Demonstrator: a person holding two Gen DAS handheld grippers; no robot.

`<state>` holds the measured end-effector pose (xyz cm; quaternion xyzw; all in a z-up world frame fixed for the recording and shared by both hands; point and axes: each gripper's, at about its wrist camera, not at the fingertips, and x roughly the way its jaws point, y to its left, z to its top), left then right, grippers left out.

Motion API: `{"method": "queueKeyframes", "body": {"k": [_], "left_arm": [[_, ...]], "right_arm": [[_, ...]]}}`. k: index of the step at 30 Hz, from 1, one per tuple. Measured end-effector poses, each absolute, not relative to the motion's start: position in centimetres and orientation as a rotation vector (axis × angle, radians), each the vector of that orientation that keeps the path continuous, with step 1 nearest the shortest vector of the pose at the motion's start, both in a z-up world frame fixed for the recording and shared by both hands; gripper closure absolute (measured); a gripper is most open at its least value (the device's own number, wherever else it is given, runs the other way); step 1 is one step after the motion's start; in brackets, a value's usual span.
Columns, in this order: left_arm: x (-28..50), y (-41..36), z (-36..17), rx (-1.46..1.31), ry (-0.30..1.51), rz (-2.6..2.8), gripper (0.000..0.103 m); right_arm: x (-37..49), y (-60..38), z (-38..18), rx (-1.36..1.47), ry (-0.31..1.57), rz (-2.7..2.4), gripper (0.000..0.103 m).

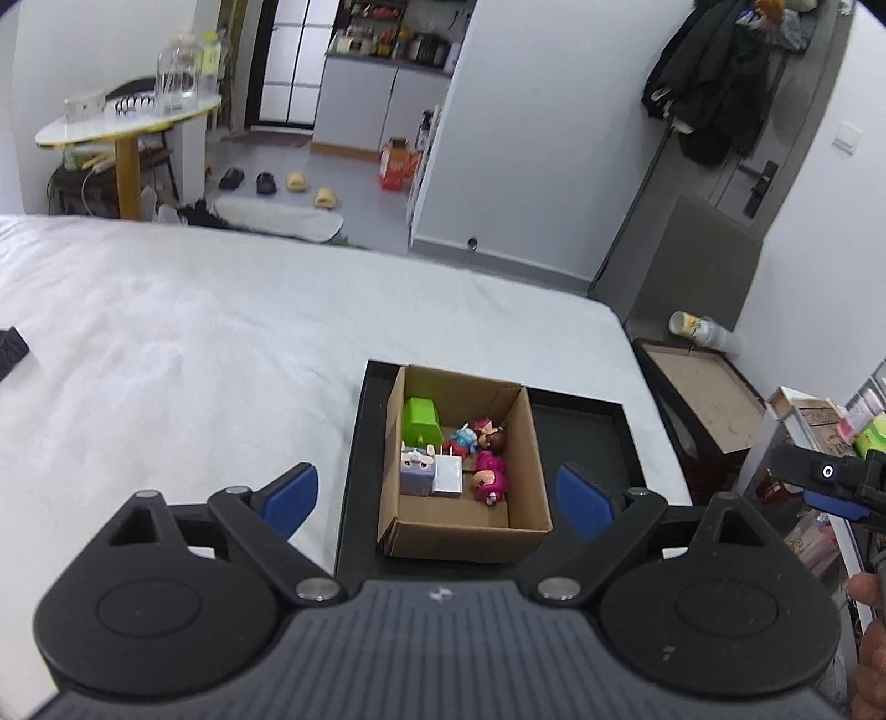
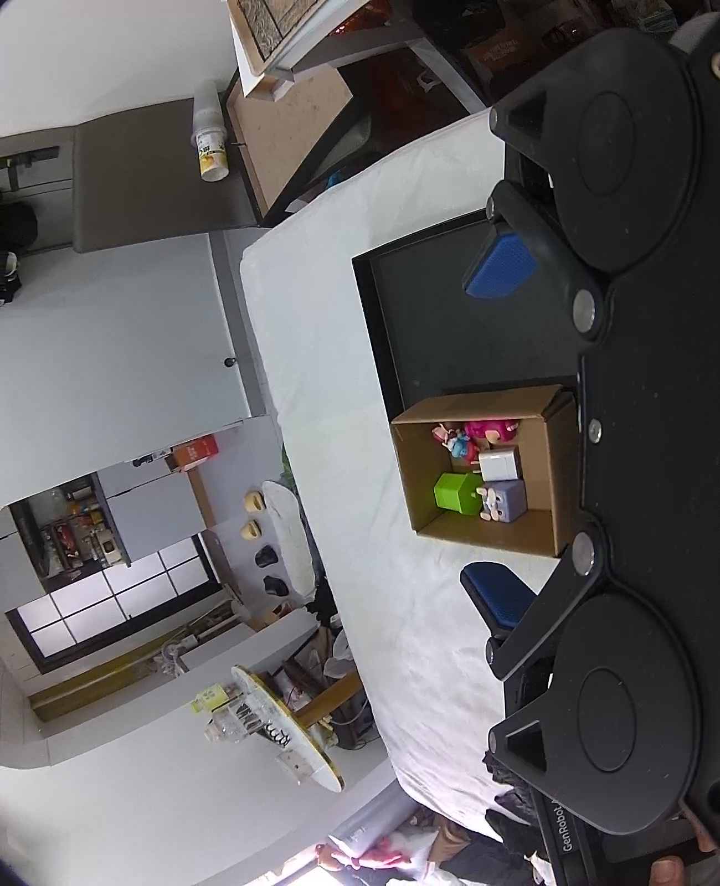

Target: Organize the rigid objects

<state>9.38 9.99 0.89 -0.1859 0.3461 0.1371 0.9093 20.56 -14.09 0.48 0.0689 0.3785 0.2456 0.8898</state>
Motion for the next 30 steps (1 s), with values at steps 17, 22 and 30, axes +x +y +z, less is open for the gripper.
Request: {"method": "queueKeyframes", "body": {"k": [17,22,30], "left_arm": [[3.2,8.3,4.2,-0.333,0.658,0.223,0.01],[1.6,7.7,4.6,-0.311,0.656,0.212,0.009],[0.0,7.1,4.8,-0.276,0.656,0.202,0.002]], "right_arm": [[15.2,-16.3,2.5,0.196,0.751,0.601,0.0],[13.6,-16.5,2.6,0.139,0.76,0.572,0.0],[11.6,-17.1,2.7,0.124,0.773,0.556,0.0]]}}
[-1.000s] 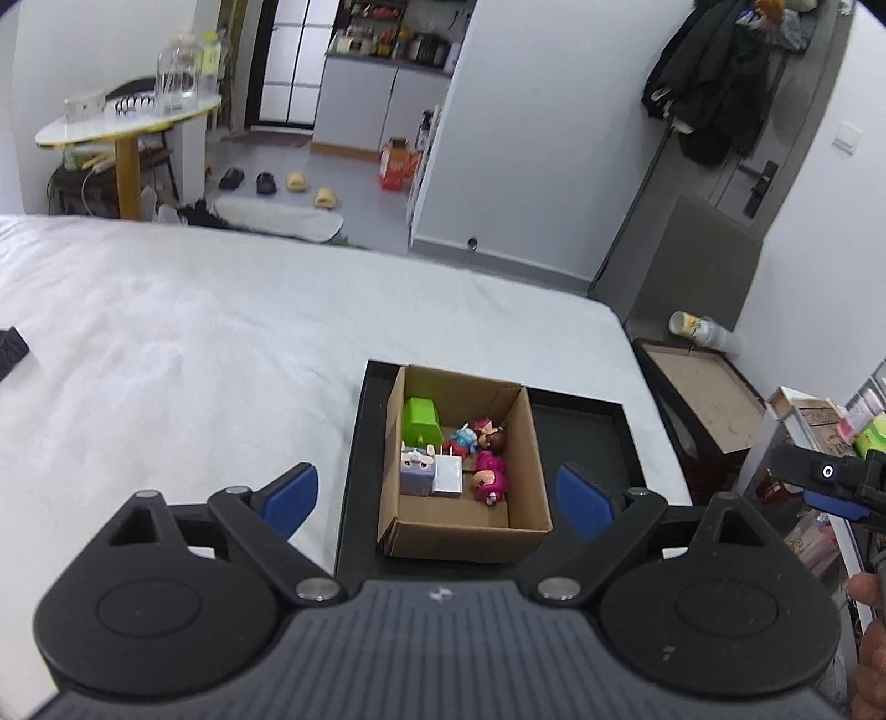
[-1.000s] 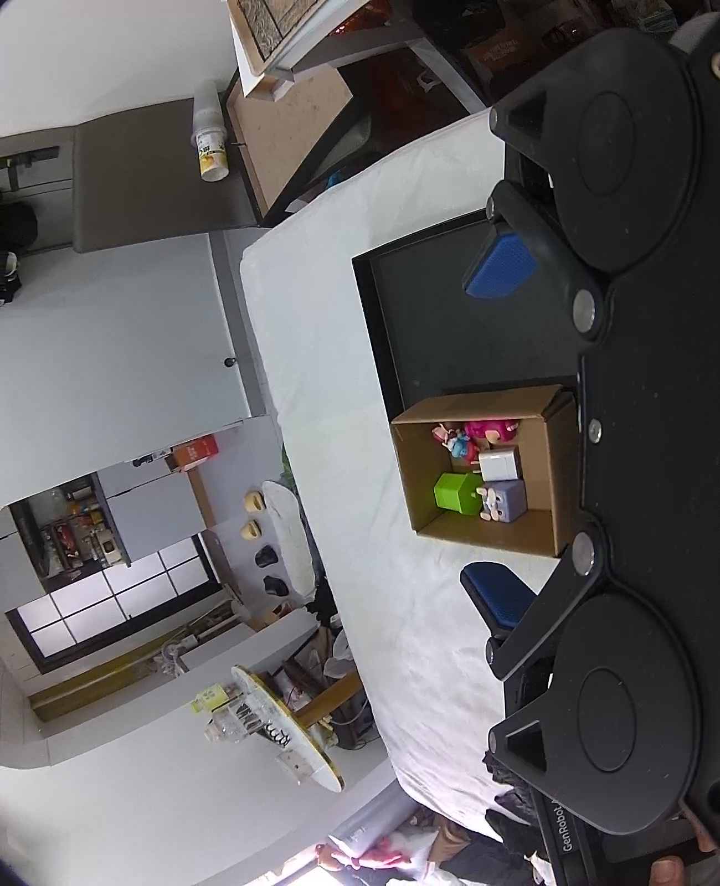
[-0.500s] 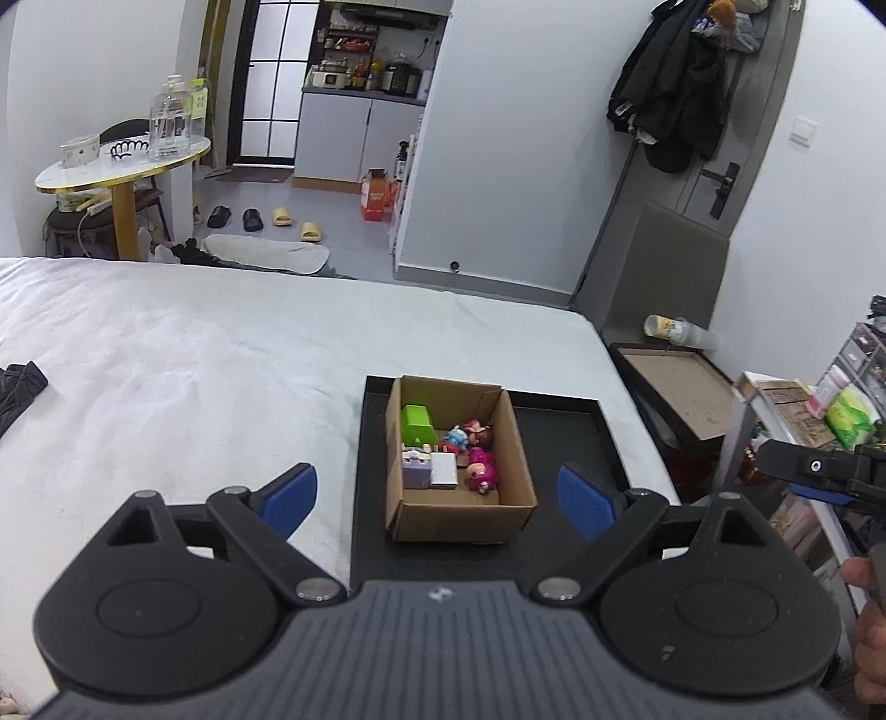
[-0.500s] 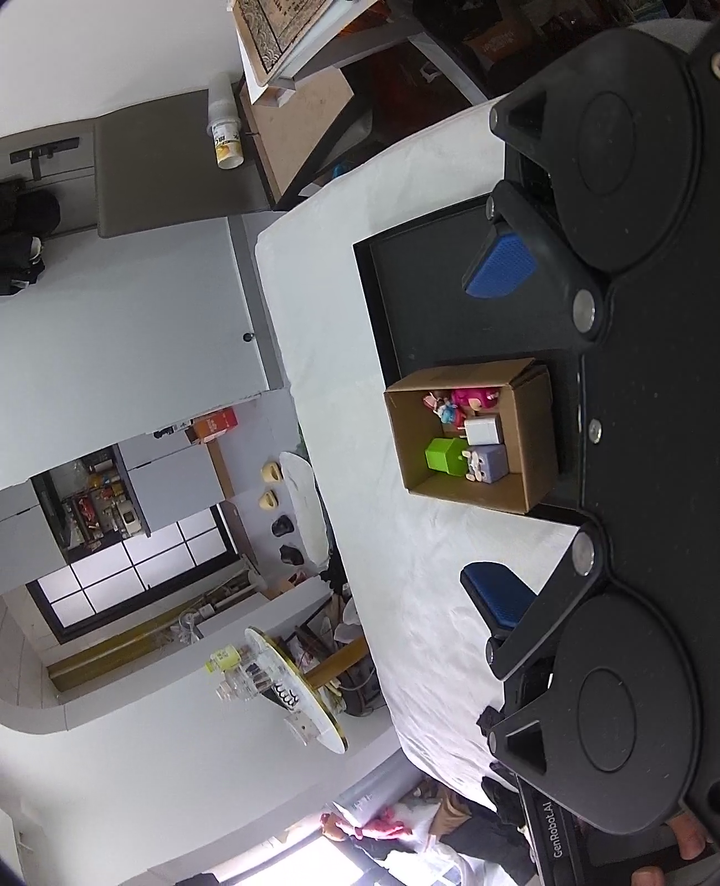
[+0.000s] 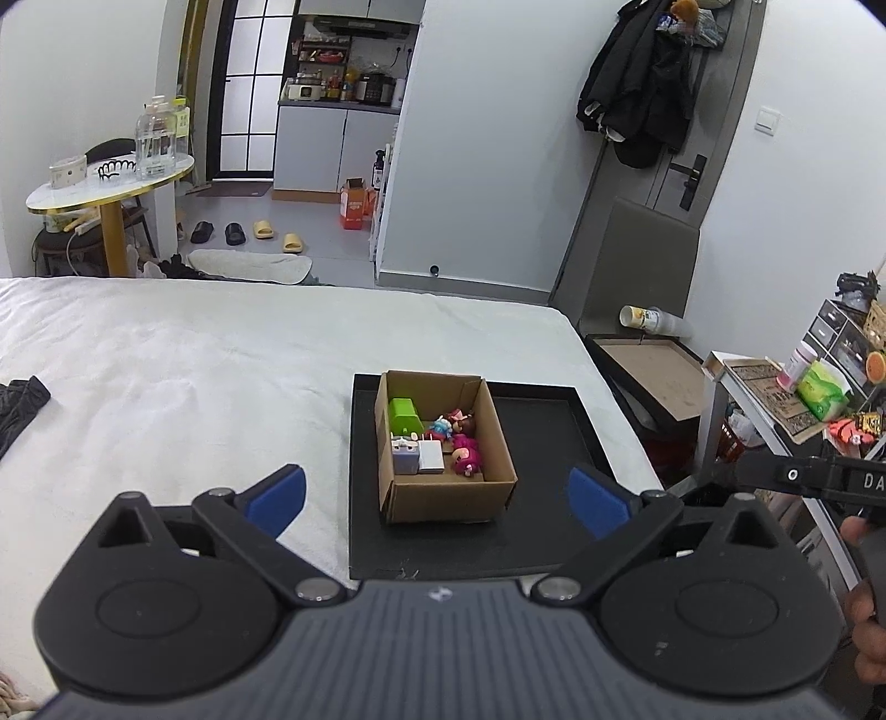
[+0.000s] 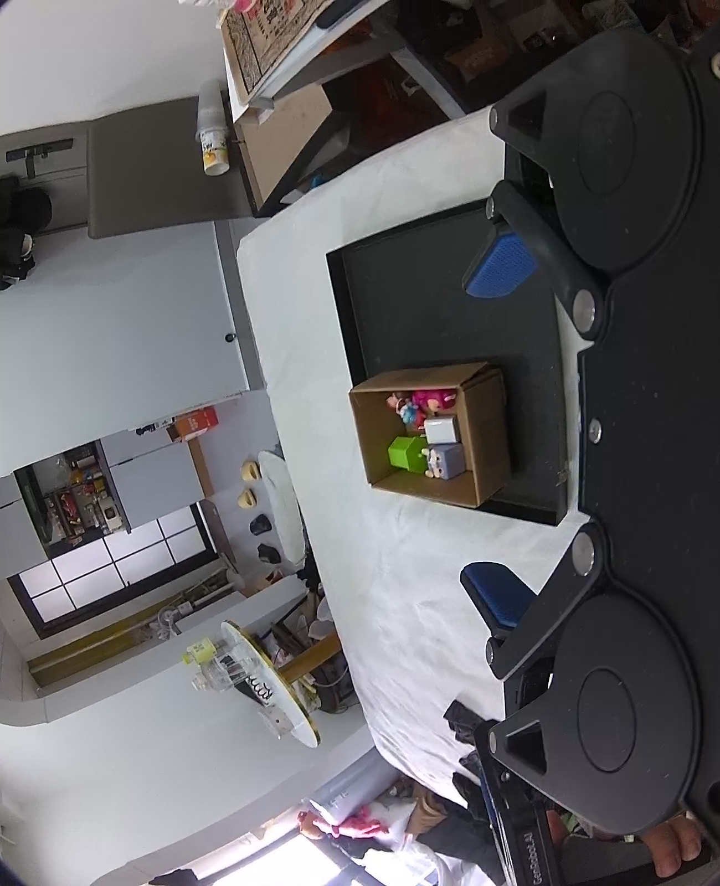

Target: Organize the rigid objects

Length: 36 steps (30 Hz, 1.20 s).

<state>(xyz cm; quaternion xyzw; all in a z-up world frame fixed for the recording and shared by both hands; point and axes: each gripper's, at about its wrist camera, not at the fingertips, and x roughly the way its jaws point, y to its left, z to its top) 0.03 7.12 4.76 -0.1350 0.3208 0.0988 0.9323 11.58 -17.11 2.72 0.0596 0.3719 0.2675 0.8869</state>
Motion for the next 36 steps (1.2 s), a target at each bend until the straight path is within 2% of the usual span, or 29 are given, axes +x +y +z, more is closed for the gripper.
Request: {"method": "queueKeyframes", "body": {"k": [36], "left_arm": [[-1.7,5.3,3.7,-0.221,0.696,0.195,0.002]], "right_arm": [[9.6,-18.1,1.8,0.041,0.774,0.522,0.0]]}}
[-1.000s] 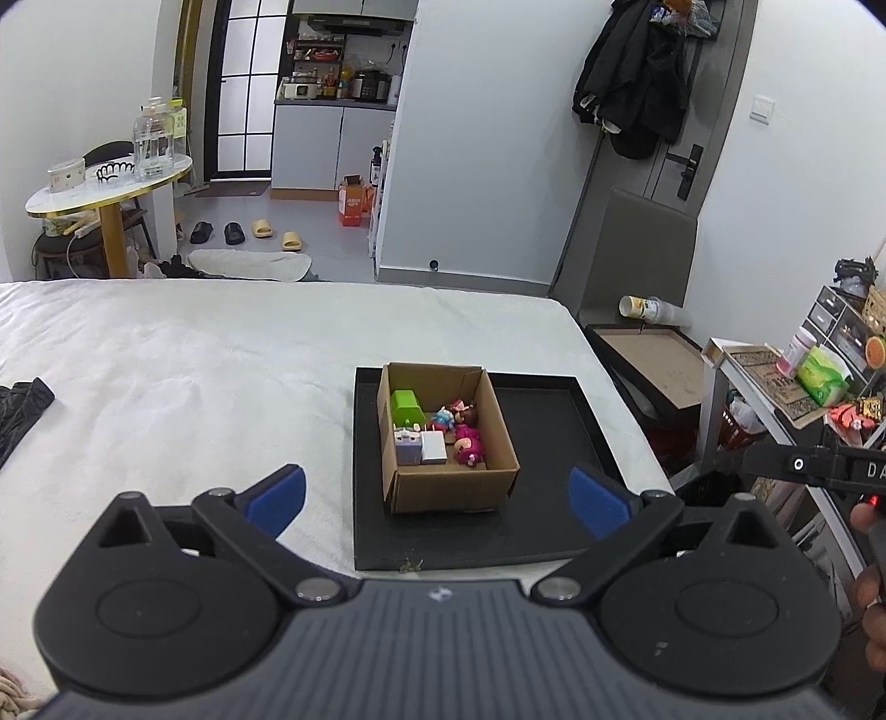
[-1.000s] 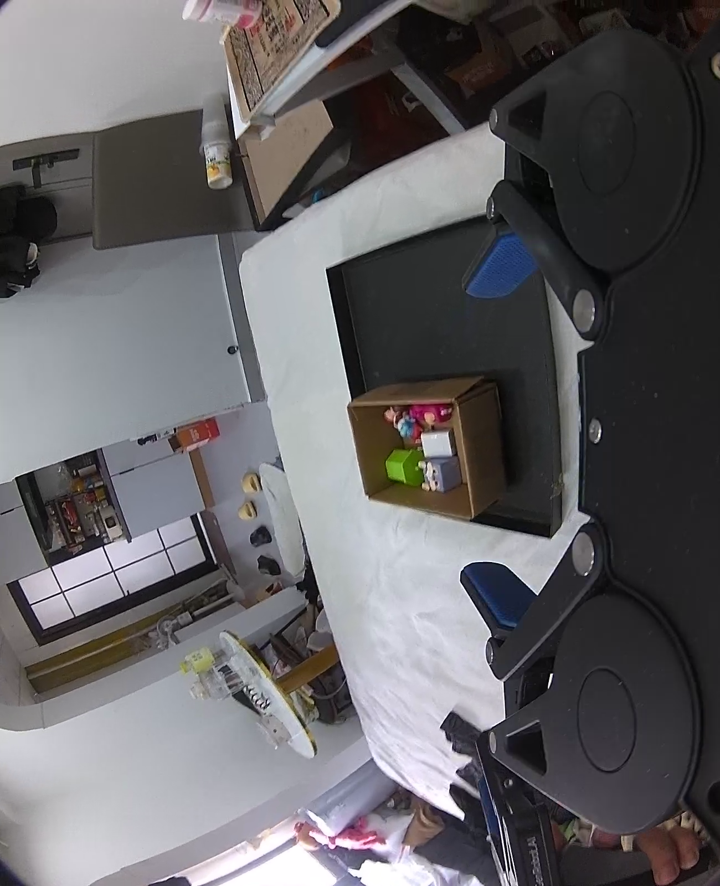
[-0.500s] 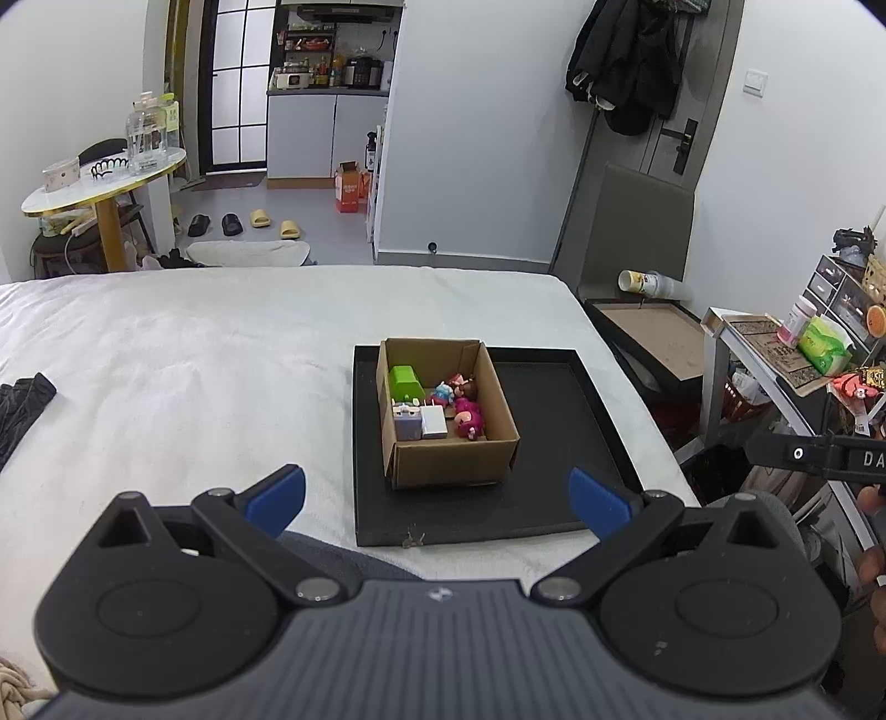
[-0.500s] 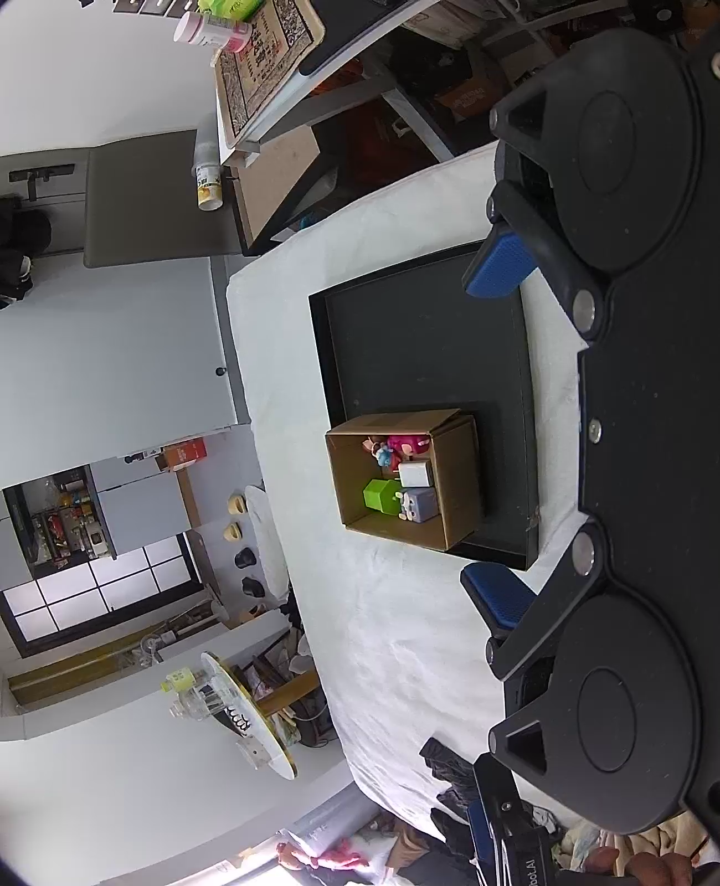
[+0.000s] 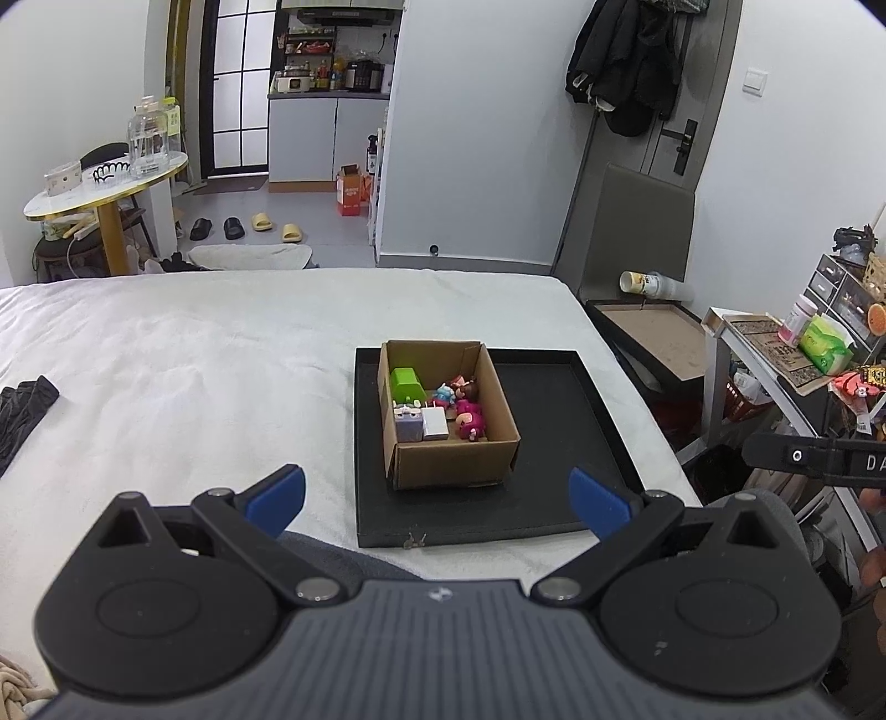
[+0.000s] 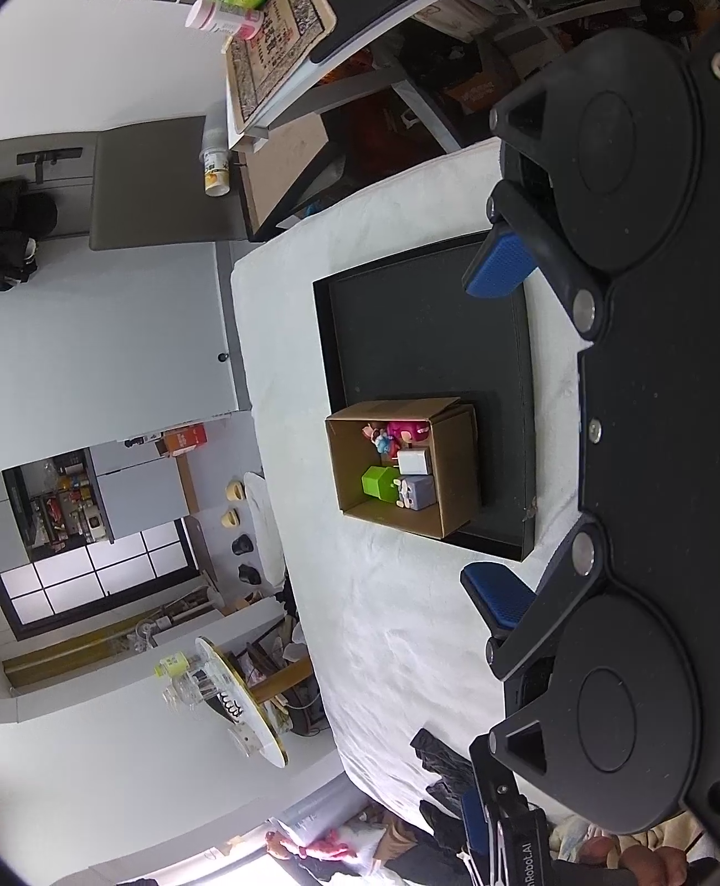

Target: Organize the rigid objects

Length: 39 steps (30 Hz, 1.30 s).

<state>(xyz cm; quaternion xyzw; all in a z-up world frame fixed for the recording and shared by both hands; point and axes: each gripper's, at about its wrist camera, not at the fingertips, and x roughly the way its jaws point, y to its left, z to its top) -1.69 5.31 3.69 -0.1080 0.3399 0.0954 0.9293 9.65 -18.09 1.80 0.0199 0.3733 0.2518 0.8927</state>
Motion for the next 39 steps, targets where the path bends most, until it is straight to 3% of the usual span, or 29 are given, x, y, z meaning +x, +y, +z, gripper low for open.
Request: {"method": "queueKeyframes", "body": {"k": [39], "left_arm": [[-2.3,5.5,4.7,-0.22,0.663,0.202,0.002]], "right_arm": [[9.3,-18.1,3.3,0.013,0.735,0.54,0.0]]}}
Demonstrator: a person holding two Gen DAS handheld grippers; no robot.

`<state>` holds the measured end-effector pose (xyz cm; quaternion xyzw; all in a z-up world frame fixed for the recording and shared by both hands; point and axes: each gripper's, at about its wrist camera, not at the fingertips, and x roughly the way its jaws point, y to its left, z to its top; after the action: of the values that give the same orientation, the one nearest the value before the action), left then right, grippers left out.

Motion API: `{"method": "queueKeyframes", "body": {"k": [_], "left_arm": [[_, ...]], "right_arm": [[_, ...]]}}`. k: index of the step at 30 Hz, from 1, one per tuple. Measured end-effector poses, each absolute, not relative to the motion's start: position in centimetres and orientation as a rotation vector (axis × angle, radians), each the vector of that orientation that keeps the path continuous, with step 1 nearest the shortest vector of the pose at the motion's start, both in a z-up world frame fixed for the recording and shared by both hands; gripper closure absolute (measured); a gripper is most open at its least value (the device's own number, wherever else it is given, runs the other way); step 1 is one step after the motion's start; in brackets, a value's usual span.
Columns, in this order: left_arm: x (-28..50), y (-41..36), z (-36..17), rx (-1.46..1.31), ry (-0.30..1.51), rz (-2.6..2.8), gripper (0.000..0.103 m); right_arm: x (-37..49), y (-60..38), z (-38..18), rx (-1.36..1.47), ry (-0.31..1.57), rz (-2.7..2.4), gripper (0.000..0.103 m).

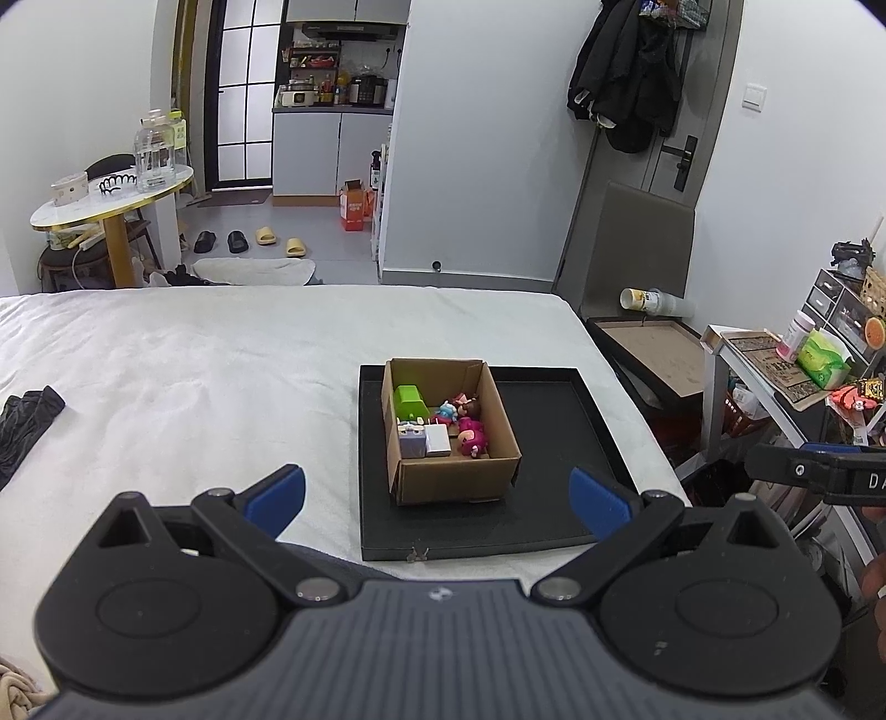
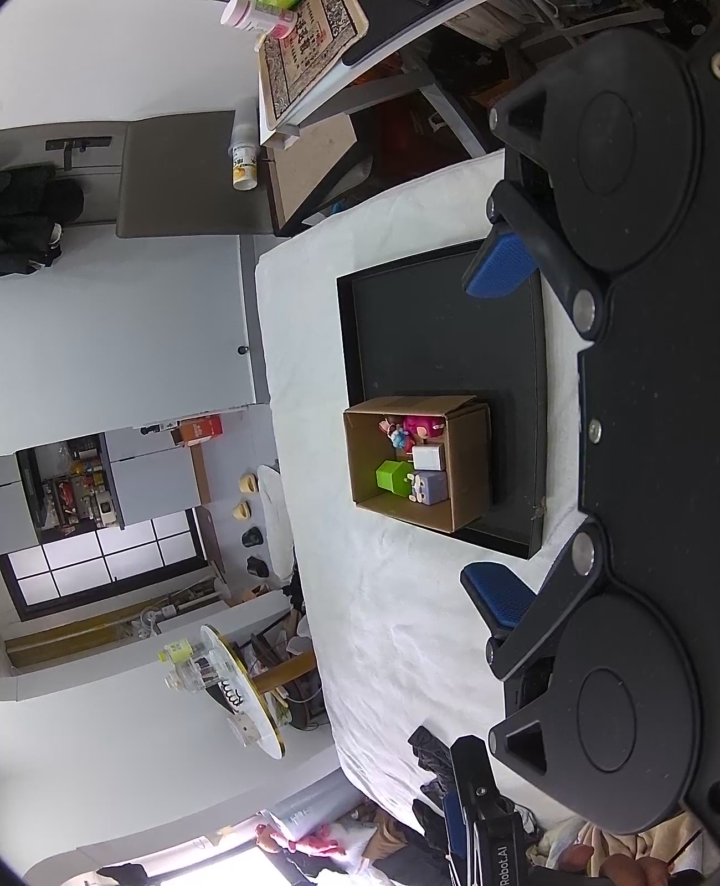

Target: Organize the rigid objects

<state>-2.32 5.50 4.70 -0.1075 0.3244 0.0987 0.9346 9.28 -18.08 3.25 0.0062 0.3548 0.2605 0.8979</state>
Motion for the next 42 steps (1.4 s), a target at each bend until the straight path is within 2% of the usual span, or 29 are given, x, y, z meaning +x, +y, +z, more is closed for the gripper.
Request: {"method": "queueKeyframes", "body": {"k": [42], "left_arm": [[-2.25,5.52,4.93,-0.223,0.656,0.196,0.002]], "right_arm": [[8.97,-17.72,2.85,-0.003,0.718,0.531,0.0]]}}
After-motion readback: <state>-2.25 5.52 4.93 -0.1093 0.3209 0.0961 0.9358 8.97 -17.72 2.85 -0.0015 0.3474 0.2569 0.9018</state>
